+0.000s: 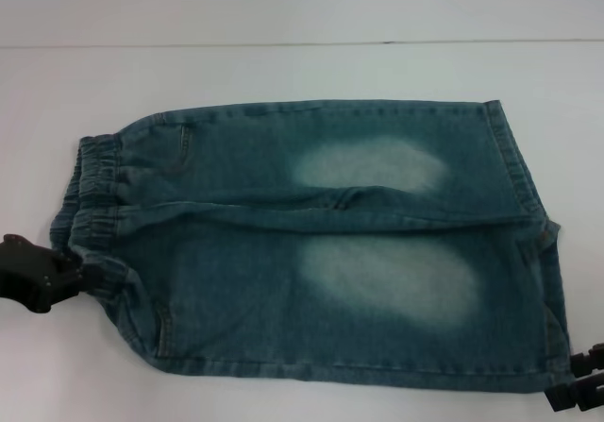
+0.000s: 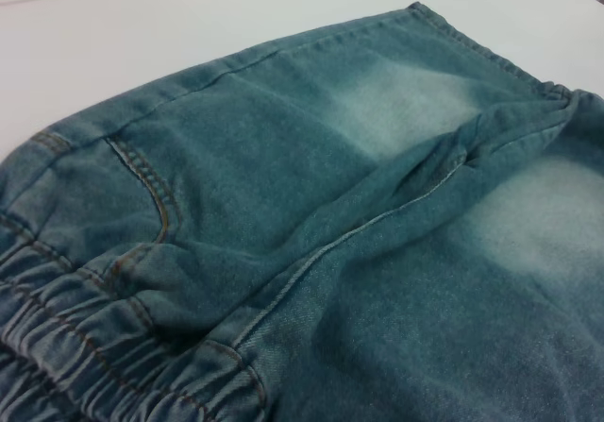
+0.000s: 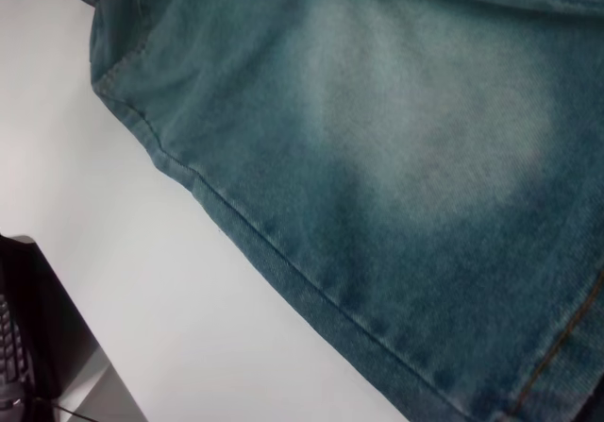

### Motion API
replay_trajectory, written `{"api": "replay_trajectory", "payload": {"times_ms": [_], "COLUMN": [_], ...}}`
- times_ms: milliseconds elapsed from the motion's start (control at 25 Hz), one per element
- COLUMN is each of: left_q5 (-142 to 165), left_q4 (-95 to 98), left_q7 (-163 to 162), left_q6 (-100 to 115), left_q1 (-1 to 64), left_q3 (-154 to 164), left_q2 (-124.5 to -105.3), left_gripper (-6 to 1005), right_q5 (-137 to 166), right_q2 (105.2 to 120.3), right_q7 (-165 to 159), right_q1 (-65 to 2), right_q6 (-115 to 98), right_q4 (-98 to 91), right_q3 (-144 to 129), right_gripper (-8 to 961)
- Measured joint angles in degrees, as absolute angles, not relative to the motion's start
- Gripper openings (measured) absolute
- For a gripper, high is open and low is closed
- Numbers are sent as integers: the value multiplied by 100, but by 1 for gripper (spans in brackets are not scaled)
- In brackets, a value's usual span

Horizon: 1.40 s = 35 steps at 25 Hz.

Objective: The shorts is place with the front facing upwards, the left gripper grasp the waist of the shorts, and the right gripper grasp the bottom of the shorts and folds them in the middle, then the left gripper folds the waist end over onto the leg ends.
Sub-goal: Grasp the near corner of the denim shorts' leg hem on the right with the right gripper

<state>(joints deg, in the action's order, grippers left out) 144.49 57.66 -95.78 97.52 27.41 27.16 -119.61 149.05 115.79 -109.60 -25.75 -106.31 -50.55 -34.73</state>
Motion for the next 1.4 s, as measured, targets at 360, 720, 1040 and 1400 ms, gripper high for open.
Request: {"api": "replay_trajectory", "payload": {"times_ms": [360,720,1040,1400], "left_q5": [14449,14449,14446,14429], "left_q4": [5766,5765,5765,5765], "left_q7": [-9530,-9513,-9510,-9509], "left_q6": [9770,9783,9782,9782], "left_q1": [2701,2697,2713,2702], "left_q3": [2715,2716,2722,2725], "left_q2": [-11952,-11963,-11961,-11953], "left_gripper": [49,49,50,50], "right_q5": [14905,14923,14924,14879], "right_q2": [11628,11626,11652,11630], "right_q7": [-10937,-10929,-10899,-10683], "right_q1": [-2581,-2573,-2539,-2450], "right_q6": [-10514,-10357,-10343,-10398], "right_q4": [-4963,-4964,-4981,-5054], "right_q3": [-3493,-3437,-3451,-3248], "right_gripper": [862,578,225,66]}}
